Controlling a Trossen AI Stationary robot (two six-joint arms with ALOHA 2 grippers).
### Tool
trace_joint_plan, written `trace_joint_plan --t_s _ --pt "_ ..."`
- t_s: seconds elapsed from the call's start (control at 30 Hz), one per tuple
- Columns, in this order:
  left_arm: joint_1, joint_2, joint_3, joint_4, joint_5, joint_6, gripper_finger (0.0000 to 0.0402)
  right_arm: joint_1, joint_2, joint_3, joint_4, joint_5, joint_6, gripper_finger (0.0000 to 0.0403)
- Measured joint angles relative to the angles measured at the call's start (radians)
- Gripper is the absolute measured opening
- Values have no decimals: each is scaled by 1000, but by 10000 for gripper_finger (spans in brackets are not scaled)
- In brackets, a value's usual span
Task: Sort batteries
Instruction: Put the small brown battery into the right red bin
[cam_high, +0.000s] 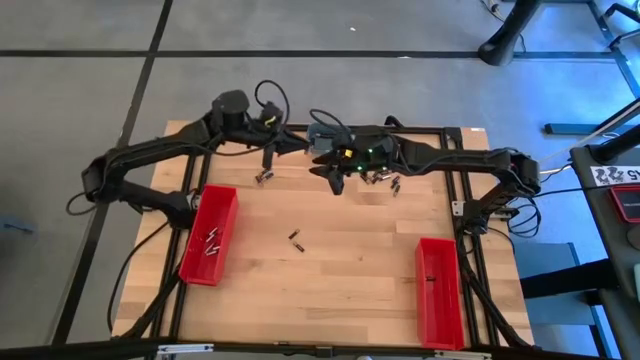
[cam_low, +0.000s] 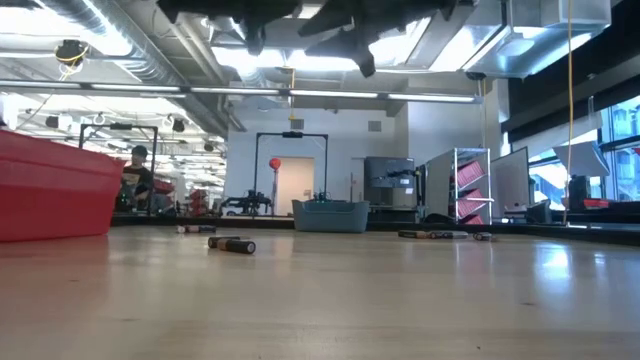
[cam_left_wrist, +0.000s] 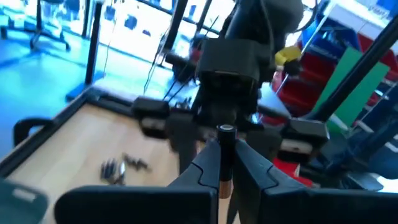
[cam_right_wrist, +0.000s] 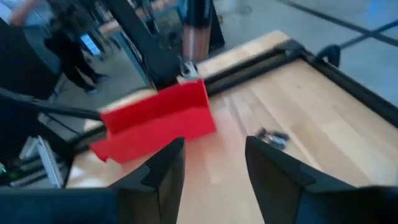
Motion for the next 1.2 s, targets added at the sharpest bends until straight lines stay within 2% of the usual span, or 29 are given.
trace_joint_plan --t_s 0.27,0.43,0.57,0.7,0.77,0.87,0.97,1.03,1.2 --pt "-79 20 0 63 -55 -23 14 11 0 0 204 24 20 170" --pt "-97 21 0 64 -72 -22 16 11 0 0 246 13 20 165" --pt "-96 23 0 60 -74 -23 16 11 0 0 242 12 22 122" --pt "-96 23 0 62 -74 -35 17 11 -14 0 219 13 40 40" --pt "-97 23 2 71 -78 -35 18 11 -29 0 203 20 40 27" --pt "-98 25 2 59 -81 -28 38 13 -56 0 117 60 54 33" --pt "-94 22 1 47 -72 -23 78 9 -109 2 -10 118 94 38" --pt "-90 21 1 19 -75 -23 102 8 -144 3 -128 152 108 29" --pt "-81 22 0 -54 -77 -28 139 69 -237 2 -460 144 212 29"
